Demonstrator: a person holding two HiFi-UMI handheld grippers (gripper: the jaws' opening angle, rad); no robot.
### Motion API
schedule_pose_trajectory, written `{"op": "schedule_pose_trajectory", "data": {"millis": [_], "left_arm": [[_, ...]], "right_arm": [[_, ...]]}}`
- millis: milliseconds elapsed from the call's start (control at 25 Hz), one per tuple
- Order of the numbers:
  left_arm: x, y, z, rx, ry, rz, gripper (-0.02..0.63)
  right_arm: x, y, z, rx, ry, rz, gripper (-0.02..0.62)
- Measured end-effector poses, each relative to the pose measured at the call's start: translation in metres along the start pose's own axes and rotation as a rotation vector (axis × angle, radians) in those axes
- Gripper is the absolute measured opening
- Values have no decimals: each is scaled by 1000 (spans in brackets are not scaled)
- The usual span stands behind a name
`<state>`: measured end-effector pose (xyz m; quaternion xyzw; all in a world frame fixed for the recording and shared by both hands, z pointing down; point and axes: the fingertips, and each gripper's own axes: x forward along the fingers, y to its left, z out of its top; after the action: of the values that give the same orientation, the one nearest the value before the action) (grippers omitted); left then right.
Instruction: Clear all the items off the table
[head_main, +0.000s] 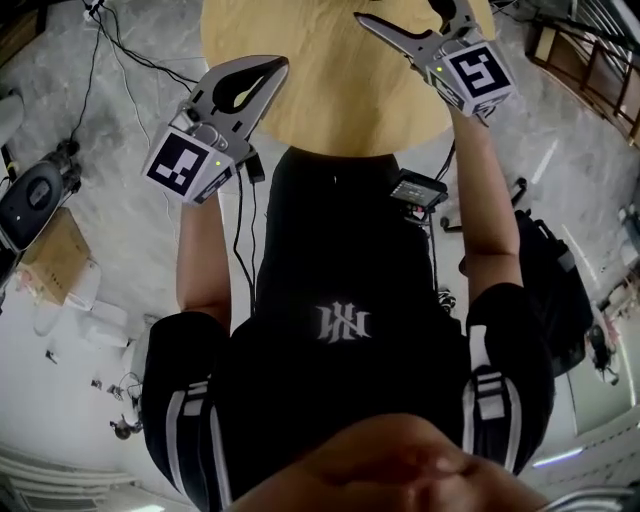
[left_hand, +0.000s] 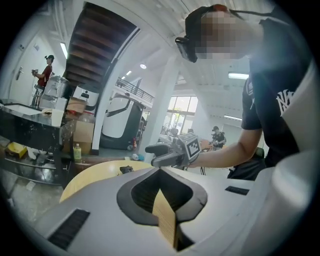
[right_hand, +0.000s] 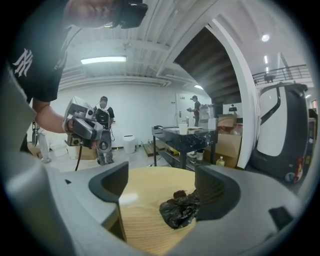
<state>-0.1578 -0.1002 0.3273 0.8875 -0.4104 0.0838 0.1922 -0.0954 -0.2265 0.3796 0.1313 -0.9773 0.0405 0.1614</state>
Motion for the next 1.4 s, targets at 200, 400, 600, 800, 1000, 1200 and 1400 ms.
{"op": "schedule_pose_trajectory", "data": {"millis": [200,400,600,800,1000,1200,1400], "left_arm": [[13,5,-1,-20,-24,5,12],[30,-4,-22,-53,-25,-10,12],[42,8,-50,-85,11,-30,12],[46,15,-48,-97,-1,-37,12],[46,16,-42,-87,-18,-41,12],[45,16,-44,-93,-30,-39,12],[44,16,-45,-111,-37,-38,12]], "right_arm": [[30,-26,-23,-1,40,-11,542],[50,-34,-67,-68,125,37,548],[75,-46,-96,-83,196,41,548],[86,-47,-103,-138,246,28,530],[84,-53,-102,-159,261,3,455],[81,-56,-104,-189,270,-20,353],[83,-61,-107,-202,270,-36,232]]}}
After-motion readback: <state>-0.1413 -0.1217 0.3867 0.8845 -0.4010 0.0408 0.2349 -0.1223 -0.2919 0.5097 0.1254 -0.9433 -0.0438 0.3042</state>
